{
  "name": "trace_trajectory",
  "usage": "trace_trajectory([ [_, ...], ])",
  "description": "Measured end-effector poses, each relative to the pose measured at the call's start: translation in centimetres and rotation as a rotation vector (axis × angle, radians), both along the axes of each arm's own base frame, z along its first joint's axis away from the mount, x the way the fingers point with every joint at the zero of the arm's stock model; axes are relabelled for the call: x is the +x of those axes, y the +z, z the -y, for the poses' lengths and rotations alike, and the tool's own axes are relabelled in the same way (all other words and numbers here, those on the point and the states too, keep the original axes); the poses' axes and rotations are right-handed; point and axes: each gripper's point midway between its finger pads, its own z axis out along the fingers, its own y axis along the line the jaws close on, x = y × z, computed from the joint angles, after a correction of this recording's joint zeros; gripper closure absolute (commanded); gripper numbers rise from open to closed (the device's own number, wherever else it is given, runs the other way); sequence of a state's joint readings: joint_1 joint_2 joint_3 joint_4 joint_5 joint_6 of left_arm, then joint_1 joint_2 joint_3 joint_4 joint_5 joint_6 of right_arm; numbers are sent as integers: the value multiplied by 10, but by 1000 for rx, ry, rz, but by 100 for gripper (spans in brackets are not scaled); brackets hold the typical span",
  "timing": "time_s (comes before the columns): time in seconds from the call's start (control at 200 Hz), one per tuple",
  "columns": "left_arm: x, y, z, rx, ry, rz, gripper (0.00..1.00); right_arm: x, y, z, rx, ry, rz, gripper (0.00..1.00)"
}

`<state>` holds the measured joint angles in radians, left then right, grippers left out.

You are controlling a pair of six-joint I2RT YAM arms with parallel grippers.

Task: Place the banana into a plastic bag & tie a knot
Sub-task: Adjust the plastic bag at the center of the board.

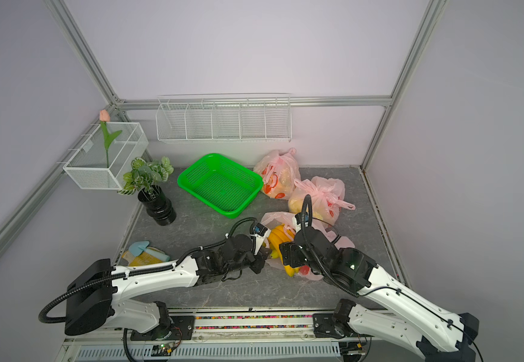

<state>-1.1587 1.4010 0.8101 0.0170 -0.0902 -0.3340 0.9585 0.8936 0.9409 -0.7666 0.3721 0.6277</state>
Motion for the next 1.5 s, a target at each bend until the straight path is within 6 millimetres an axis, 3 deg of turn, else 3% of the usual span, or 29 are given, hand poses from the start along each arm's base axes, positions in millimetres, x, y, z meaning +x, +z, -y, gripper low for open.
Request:
trace_trajectory([
  [0.17, 0, 0, 0, 0, 0, 0, 100, 8, -27, 16, -73, -98, -15, 19],
  [0.425, 0, 0, 0, -1, -1, 0, 100, 25, -97, 82, -244, -299, -122, 15],
  [0.49, 0, 0, 0, -1, -1, -1, 100, 26, -108, 91, -248, -315, -148, 15],
  [0.575, -1, 0, 0, -1, -2, -1, 100, 29, -116, 87, -219, -291, -167, 22],
  [0.685, -3, 0, 2, -2, -11, -2, 100, 32, -122, 78, -196, -252, -180, 42],
  [0.885, -10, 10, 8, -24, -37, -1, 100, 32, -120, 71, -156, -216, -162, 71],
  [1.109, -15, 62, 16, -142, -66, 15, 100, 30, -108, 55, -66, -163, -154, 90],
  [1.294, -18, 102, 22, -229, -89, 34, 100, 31, -86, 41, 31, -138, -143, 93],
  [1.504, -20, 109, 24, -238, -98, 31, 100, 32, -54, 37, 100, -134, -93, 93],
])
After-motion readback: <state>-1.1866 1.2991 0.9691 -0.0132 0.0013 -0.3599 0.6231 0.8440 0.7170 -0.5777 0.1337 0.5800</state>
